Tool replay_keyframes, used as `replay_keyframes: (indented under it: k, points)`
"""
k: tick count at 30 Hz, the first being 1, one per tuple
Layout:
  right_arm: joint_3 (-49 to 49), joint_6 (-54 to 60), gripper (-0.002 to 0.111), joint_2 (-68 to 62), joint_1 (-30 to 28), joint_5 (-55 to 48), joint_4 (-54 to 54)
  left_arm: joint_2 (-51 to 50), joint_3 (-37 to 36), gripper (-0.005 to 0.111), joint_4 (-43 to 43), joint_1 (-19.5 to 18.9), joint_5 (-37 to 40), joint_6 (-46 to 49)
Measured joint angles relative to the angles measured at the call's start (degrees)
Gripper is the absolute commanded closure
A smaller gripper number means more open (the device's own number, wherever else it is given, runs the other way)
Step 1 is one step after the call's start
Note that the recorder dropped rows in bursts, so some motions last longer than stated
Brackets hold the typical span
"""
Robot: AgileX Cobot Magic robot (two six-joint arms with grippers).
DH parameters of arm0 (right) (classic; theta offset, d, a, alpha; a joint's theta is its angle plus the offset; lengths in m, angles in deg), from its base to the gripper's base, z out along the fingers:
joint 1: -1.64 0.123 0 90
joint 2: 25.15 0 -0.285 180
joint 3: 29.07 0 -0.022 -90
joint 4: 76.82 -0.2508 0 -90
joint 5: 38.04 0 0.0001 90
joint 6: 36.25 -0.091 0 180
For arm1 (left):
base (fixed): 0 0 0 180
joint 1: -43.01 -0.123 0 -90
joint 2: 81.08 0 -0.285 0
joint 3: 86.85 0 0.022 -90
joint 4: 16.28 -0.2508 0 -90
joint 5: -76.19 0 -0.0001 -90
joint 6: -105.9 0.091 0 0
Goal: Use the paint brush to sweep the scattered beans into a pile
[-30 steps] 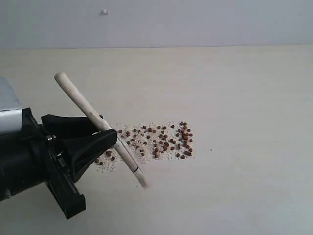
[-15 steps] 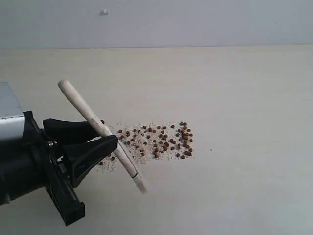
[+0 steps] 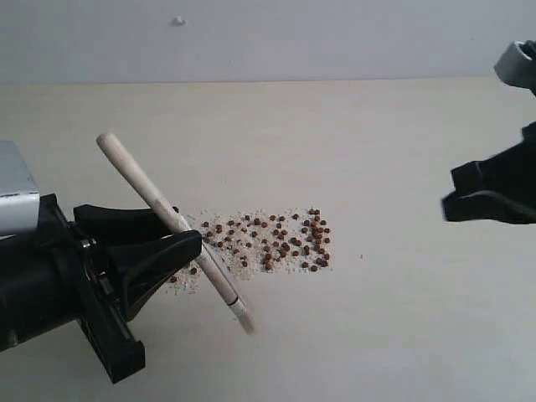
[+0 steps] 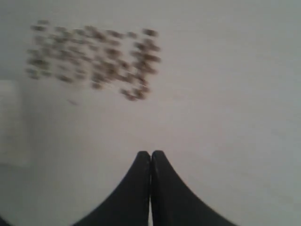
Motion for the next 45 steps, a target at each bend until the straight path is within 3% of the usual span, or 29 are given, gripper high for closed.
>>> replay_keyframes:
  k: [5, 9, 14, 25, 28, 31, 33, 34, 36, 38, 39, 41, 44, 45]
  points:
    - [10.68, 33.78, 0.108, 6.67, 0.00, 0.67, -40.23, 0.00, 0.00, 0.107, 0.00, 0.00, 0.00, -1.08]
    - [18.76, 49.80, 0.108, 14.66, 0.00, 8.97, -56.13, 0.00, 0.00, 0.107, 0.00, 0.00, 0.00, -1.31]
    - [22.66, 56.98, 0.108, 21.38, 0.00, 12.62, -58.92, 0.00, 0.00, 0.107, 0.00, 0.00, 0.00, -1.31]
    - [23.10, 58.14, 0.108, 31.40, 0.00, 18.55, -58.53, 0.00, 0.00, 0.107, 0.89, 0.00, -0.43, -1.44]
    - [19.08, 58.14, 0.108, 29.96, 0.00, 23.10, -57.78, 0.00, 0.00, 0.107, 0.89, 0.00, -1.81, -1.44]
    - [12.86, 49.47, 0.108, 25.58, 0.00, 26.78, -46.09, 0.00, -0.09, 0.107, 0.89, 0.00, -2.93, -1.54]
    - [7.18, 27.64, 0.108, 20.15, 0.00, 25.76, -22.92, 0.00, -0.09, 0.107, 0.89, 0.00, -3.14, -1.70]
    - [3.34, 13.50, 0.108, 16.42, 0.00, 21.36, -7.00, 0.00, -0.09, 0.107, 0.89, 0.00, -3.30, -1.70]
    - [-2.42, -3.37, 0.108, 10.37, 0.00, 12.22, 13.97, 0.00, -0.09, 0.107, 0.89, 0.00, -3.81, -1.70]
    - [-4.50, -12.98, 0.108, 7.32, 0.00, 8.15, 24.21, 0.00, -0.09, 0.107, 0.89, 0.00, -3.85, -1.70]
    - [-4.55, -23.80, 0.108, 6.15, 0.00, 8.72, 32.61, 0.00, -0.09, 0.107, 0.89, 0.00, -3.95, -1.70]
    - [-2.47, -34.28, 0.108, 7.00, 0.00, 14.48, 39.99, 0.00, -0.09, 0.107, 0.89, 0.00, -3.95, -1.70]
    - [7.37, -58.17, 0.108, 11.77, 0.00, 36.67, 54.74, 0.00, -0.09, 0.107, 0.89, 0.00, -3.95, -1.70]
    - [8.95, -61.45, 0.108, 12.34, 0.00, 41.28, 56.87, 0.00, -0.09, 0.107, 0.89, 0.00, -3.95, -1.70]
